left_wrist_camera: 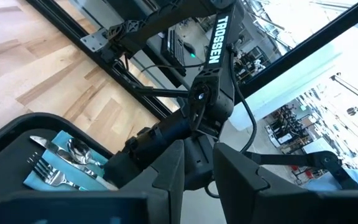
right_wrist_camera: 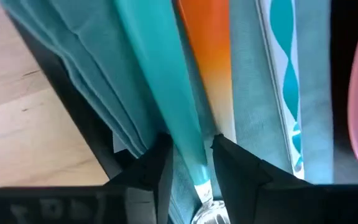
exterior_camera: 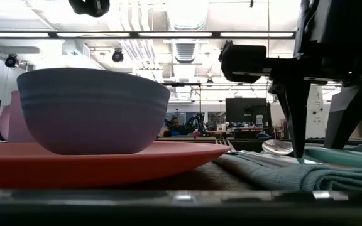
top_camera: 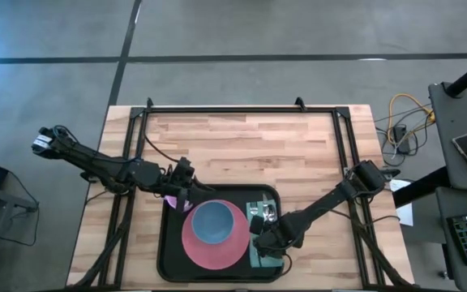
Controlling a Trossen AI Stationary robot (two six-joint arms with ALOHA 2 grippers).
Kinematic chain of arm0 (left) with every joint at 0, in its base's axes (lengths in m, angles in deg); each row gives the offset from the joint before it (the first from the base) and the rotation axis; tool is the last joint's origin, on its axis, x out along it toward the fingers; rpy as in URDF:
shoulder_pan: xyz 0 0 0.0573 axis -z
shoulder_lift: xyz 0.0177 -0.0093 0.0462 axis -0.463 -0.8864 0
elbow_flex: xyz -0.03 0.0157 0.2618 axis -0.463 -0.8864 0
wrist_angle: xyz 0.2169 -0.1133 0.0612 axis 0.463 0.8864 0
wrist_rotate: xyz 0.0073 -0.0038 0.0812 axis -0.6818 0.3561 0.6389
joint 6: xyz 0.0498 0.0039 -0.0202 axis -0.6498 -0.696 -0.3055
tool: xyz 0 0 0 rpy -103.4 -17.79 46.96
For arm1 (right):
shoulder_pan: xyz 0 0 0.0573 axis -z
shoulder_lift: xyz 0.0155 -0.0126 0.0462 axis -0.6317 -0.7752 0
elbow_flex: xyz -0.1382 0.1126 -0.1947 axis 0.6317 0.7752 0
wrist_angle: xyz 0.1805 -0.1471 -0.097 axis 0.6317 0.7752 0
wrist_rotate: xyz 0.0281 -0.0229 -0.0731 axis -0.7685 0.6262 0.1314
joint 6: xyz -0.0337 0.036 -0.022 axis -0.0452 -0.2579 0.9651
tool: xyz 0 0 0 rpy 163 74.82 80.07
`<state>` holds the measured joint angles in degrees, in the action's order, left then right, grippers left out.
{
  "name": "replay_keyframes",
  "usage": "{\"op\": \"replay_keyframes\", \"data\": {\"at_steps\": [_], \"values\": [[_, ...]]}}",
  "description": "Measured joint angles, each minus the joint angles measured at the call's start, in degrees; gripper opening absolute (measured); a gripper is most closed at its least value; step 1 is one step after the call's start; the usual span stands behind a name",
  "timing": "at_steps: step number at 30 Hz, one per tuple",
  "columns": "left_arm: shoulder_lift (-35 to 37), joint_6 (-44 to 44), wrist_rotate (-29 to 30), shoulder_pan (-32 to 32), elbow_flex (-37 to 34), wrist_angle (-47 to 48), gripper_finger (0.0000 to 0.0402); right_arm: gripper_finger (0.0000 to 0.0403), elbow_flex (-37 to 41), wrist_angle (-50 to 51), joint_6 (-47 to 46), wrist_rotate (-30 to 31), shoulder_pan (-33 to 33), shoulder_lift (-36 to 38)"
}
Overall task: Set up tray
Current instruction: Put the green spoon on the blue napkin, then adjust the orange knife
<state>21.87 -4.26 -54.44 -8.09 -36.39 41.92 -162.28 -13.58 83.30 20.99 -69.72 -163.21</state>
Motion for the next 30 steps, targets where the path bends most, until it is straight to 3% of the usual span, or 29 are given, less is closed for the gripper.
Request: {"op": "replay_keyframes", "data": {"at_steps": [4,18,21,26,30], "values": [[-0.01,0.0,0.04,0.0,-0.04,0.09,0.0066,0.0116,-0.14,0.37,-4.57,3.96,-0.69,0.73],[-0.06,-0.08,0.09,0.0,-0.04,0.16,0.0066,0.0124,-0.5,1.73,-28.99,4.27,-0.72,7.11],[-0.06,-0.22,0.09,0.0,-0.04,0.18,0.0066,0.0123,-0.93,0.61,-36.29,3.91,-0.34,6.08],[-0.08,-0.21,0.05,0.0,-0.07,0.55,0.0066,0.0122,-3.12,1.19,-54.04,-2.97,1.25,2.0],[-0.08,-0.21,0.04,0.0,-0.07,0.58,0.0066,0.0117,-3.96,0.55,-53.79,-1.26,0.79,0.31]]}}
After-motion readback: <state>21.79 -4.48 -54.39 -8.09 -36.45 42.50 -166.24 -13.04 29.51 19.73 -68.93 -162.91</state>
